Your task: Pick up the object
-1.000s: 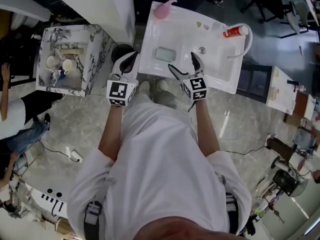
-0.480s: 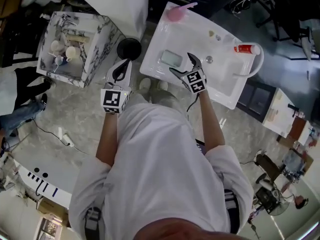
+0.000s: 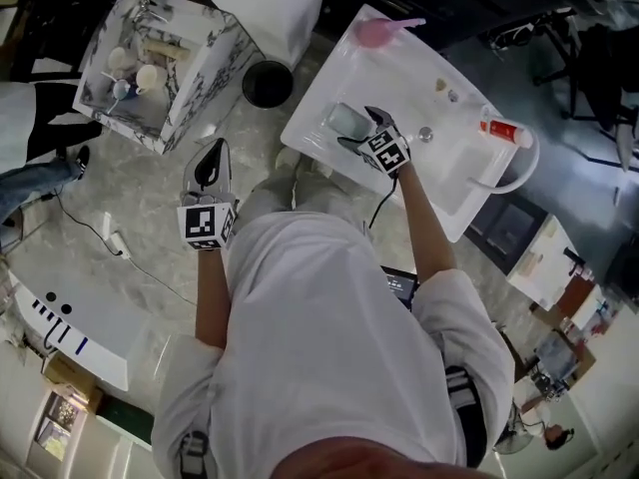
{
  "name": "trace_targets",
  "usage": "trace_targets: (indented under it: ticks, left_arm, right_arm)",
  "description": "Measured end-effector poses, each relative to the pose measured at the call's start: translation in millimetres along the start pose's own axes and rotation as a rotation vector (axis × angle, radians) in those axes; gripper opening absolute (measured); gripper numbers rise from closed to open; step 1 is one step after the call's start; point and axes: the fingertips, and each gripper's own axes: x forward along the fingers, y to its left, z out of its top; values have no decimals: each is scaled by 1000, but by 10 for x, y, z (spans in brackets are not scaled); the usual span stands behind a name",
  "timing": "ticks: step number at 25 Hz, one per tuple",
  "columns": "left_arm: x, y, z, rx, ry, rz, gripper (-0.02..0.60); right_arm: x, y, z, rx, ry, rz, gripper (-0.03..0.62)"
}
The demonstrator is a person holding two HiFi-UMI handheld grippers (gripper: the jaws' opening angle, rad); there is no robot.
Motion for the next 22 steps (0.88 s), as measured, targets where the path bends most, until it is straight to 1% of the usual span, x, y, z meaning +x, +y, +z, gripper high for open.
trace_targets:
  ticks: [4, 12, 16, 19, 22]
  left_arm:
    - [-134, 59, -136, -33, 26, 75, -3]
    - [-354, 75, -273, -71, 57, 180, -3]
    - [-408, 99, -328, -89, 66, 213, -3]
    - [-426, 99, -341, -93, 71, 227, -3]
    - [-424, 72, -350, -92, 74, 230, -3]
  right_arm:
    - [169, -7, -34, -38, 43, 73, 469]
    - [387, -26, -135, -61, 114, 178, 465]
    - [462, 0, -220, -80, 157, 215, 462]
    - [510, 3, -267, -92, 171, 222, 453]
    - [545, -5, -333, -127, 201, 221, 435]
